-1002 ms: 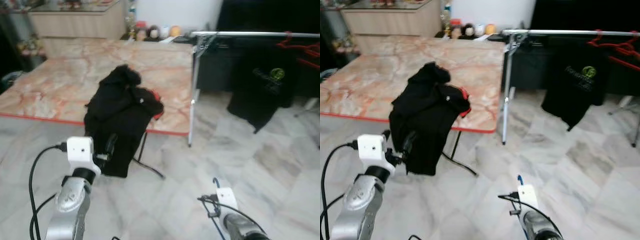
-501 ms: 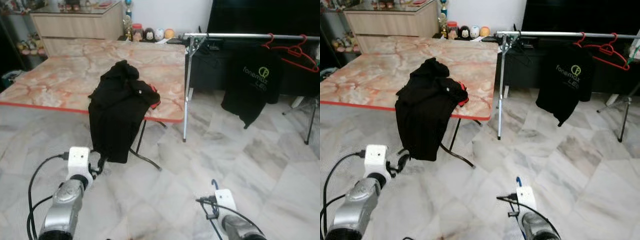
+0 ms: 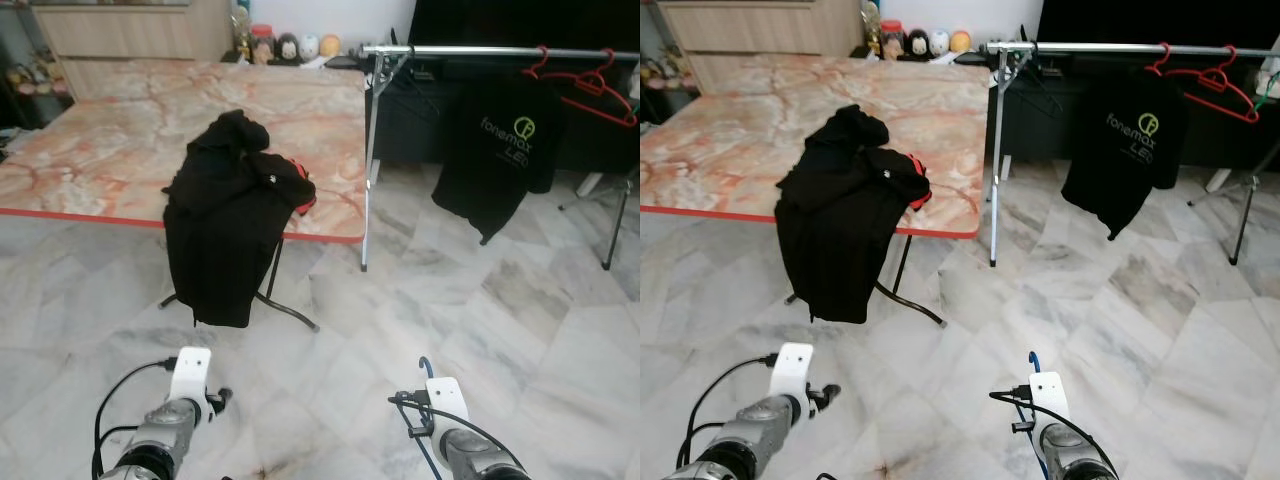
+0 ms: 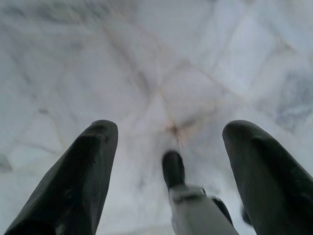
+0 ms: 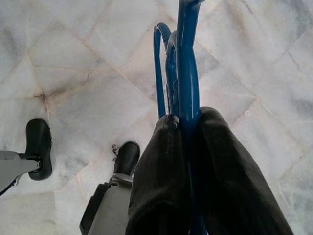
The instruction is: Hang hanger
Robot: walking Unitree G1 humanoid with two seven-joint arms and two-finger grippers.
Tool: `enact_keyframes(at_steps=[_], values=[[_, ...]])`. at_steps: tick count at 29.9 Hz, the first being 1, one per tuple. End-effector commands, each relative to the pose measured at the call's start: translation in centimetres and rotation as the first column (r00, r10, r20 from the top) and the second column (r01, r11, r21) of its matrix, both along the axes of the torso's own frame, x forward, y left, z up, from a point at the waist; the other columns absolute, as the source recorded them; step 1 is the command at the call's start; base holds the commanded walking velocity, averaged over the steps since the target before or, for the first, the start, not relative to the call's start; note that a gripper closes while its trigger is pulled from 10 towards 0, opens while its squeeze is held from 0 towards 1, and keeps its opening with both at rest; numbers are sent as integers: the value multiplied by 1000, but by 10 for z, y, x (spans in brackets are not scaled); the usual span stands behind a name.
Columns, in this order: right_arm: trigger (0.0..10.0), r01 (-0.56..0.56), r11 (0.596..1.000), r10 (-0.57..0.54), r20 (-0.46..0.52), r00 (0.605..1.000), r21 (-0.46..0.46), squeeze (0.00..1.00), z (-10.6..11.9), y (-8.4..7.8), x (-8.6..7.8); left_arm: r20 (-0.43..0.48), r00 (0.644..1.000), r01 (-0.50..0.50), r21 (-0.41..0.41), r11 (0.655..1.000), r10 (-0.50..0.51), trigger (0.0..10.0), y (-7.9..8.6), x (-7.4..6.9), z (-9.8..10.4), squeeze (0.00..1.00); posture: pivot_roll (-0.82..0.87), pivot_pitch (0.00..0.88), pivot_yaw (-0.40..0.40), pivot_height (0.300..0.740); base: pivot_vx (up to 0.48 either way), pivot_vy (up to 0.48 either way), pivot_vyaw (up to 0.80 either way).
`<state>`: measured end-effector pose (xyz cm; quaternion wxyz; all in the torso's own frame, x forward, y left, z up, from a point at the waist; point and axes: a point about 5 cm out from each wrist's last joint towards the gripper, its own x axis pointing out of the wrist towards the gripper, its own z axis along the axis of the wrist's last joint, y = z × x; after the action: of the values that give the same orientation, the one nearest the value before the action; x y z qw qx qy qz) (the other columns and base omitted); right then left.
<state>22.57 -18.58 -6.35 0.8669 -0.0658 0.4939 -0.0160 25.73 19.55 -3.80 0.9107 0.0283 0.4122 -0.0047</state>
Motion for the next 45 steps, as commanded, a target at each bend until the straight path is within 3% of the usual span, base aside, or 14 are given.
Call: enact_keyframes(at_steps=[1,10,24,35,39,42,45], values=[[10000,16,1000,-16,6,1000,7,0,0,0,-1,-8,1000,-18,-3,1000,18,10000,0,-2,-2,0,40,0,-47,740,0,0,0],[10000,-3,1000,3,11,1000,-2,0,2,-3,2,37,998,-56,-21,998,57,10000,-11,8,3,0,35,0,-53,740,0,-409,0],[10000,-4,1000,4,31,1000,1,0,7,1,11,63,997,-41,0,999,40,10000,-4,12,7,0,35,0,-28,740,0,-480,0],[10000,1,1000,-1,28,1000,-4,0,7,-2,11,3,998,-58,-13,998,58,10000,-3,-1,-3,0,-10,0,-21,740,0,-470,0],[10000,2,1000,-2,25,1000,-5,0,6,-3,9,-45,996,-81,-31,996,79,10000,-3,-9,-9,0,-14,0,-14,740,0,0,0],[10000,4,1000,-4,13,1000,-7,0,4,-3,5,-49,981,-188,-31,982,187,10000,12,-15,-11,0,-27,0,-7,740,0,0,0],[10000,10,1000,-10,6,1000,-7,0,2,-3,3,-63,985,-162,-25,987,160,10000,11,-18,-13,0,-21,0,-14,740,0,0,0]])
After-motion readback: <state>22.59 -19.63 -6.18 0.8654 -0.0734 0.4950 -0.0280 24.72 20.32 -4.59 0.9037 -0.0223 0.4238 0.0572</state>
